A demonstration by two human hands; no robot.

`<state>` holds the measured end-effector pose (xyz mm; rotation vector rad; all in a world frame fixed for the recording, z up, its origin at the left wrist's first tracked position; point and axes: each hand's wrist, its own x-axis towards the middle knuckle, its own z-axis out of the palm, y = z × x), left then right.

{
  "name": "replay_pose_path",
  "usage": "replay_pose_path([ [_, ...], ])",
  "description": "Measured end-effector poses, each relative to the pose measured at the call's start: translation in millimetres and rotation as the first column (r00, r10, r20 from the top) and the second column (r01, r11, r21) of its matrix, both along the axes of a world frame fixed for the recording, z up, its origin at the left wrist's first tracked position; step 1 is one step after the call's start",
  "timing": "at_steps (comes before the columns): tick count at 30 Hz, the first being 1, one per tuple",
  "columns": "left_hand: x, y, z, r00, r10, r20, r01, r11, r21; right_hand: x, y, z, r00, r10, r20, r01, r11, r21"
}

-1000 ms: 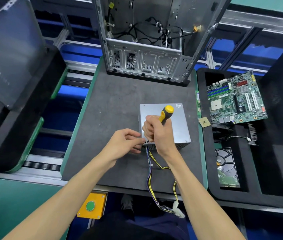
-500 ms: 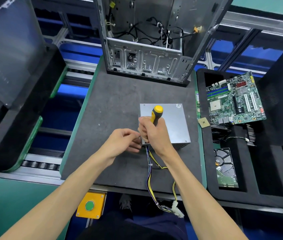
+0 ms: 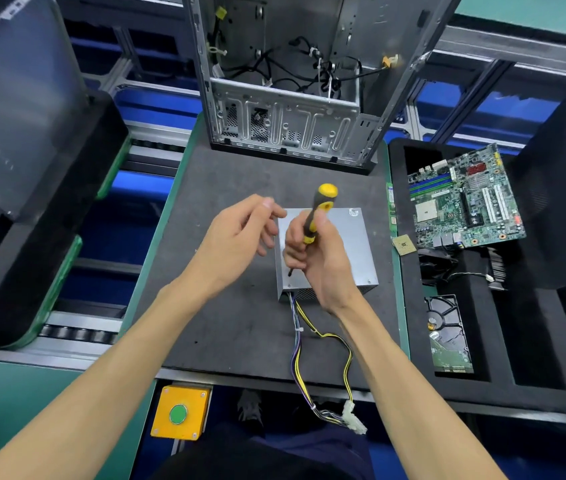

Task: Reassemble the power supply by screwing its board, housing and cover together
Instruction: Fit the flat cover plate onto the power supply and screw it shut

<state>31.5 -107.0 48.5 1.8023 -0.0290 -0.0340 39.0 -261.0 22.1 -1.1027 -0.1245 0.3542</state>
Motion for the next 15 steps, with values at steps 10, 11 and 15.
replay_pose_path([
  [10, -34.4, -3.3, -53.8, 0.952, -0.306, 0.007, 0.270, 0.850, 0.453, 11.1, -27.3, -16.3, 0.854, -0.207, -0.478, 0.441, 0.776, 0.452],
  [11, -35.4, -4.7, -55.1, 0.942, -0.332, 0.045, 0.264, 0.819, 0.510, 10.8, -27.8, -18.8, 0.845, -0.200, -0.495, 0.453, 0.760, 0.466],
  [15, -34.8, -10.4, -54.5, 0.911, -0.368, 0.183, 0.179, 0.756, 0.629, 8.8, -23.1, -21.4, 0.863, -0.238, -0.446, 0.424, 0.822, 0.380],
])
